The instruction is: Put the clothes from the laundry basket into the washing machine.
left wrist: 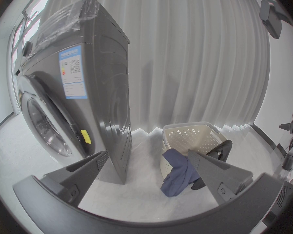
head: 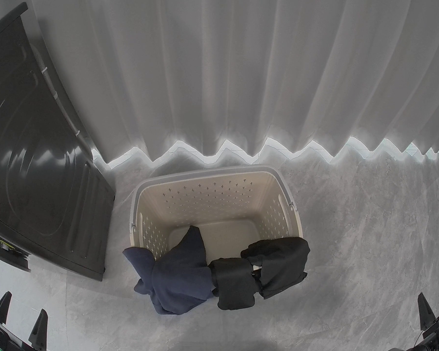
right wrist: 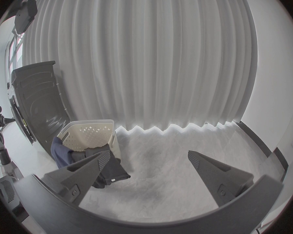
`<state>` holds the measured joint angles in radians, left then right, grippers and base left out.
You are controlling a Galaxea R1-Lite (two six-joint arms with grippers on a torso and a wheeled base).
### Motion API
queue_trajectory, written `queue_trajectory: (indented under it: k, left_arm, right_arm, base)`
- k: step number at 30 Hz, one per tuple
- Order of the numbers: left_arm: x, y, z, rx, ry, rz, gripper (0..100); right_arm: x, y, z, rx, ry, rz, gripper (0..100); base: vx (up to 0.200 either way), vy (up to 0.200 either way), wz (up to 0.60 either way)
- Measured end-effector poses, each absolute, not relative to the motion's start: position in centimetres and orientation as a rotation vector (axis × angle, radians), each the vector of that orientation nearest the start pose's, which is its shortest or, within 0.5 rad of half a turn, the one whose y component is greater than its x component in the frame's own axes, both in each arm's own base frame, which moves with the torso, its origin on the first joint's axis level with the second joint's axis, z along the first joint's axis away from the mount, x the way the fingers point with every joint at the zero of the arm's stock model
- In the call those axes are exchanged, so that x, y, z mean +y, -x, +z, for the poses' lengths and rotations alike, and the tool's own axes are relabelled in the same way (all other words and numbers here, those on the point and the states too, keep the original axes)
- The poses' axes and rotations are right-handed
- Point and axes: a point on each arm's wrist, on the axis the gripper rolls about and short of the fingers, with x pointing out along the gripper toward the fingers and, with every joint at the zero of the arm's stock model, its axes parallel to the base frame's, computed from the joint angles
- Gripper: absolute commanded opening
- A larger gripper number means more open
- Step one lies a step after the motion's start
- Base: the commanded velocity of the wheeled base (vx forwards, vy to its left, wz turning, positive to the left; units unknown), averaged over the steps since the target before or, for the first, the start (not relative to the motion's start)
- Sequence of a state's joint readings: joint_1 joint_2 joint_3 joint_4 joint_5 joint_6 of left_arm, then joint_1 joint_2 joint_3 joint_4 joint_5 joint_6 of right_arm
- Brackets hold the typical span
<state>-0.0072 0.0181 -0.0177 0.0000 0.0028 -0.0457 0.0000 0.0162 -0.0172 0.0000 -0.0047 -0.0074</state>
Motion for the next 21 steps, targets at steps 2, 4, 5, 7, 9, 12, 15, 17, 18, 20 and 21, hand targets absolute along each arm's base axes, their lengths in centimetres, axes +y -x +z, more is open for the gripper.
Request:
queue_trajectory:
  k: [2,4,5,7,9,12,15,17,18,20,21]
  left_arm:
    - [0.03,2.27,8.08,0.001,0.046,-0.006,100]
    - [0.03,2.27,8.08,0.0,0.045,-0.006,100]
    - [0.02,2.27,8.08,0.001,0.043,-0.006,100]
    - [0.02,2.27,8.08,0.001,0.041,-0.007,100]
    - [0.02,2.27,8.08,0.001,0.038,-0.009,100]
    - [0.02,2.27,8.08,0.001,0.039,-0.009,100]
    - [0.02,2.27,8.08,0.001,0.043,-0.009,100]
    - [0.02,2.27,8.08,0.001,0.044,-0.009,100]
    - [0.02,2.27,8.08,0.001,0.045,-0.01,100]
    - [0.02,2.27,8.08,0.001,0.044,-0.009,100]
    - [0.02,2.28,8.08,0.0,0.044,-0.009,100]
  right_arm:
    - [-0.01,2.29,8.07,-0.001,0.005,-0.006,100]
    - [-0.01,2.29,8.06,0.0,0.0,-0.008,100]
    - [-0.02,2.29,8.06,0.0,0.001,-0.009,100]
    - [-0.02,2.29,8.07,-0.001,0.004,-0.011,100]
    - [-0.02,2.29,8.07,-0.001,0.004,-0.011,100]
    - [-0.02,2.29,8.07,-0.001,0.004,-0.009,100]
    - [-0.02,2.29,8.07,-0.001,0.004,-0.009,100]
    - [-0.02,2.29,8.07,-0.001,0.004,-0.009,100]
    - [-0.02,2.29,8.07,-0.001,0.004,-0.01,100]
    - [-0.02,2.29,8.07,-0.001,0.004,-0.009,100]
    - [-0.02,2.29,8.07,-0.001,0.004,-0.009,100]
  base:
    - [-0.2,0.0,0.0]
    - [-0.2,0.0,0.0]
    - [-0.2,0.0,0.0]
    - [-0.2,0.0,0.0]
    - [-0.2,0.0,0.0]
    - [-0.2,0.0,0.0]
    - [0.0,0.0,0.0]
    - [0.0,0.0,0.0]
    - [0.0,0.0,0.0]
    - [0.0,0.2,0.0]
    - [0.0,0.2,0.0]
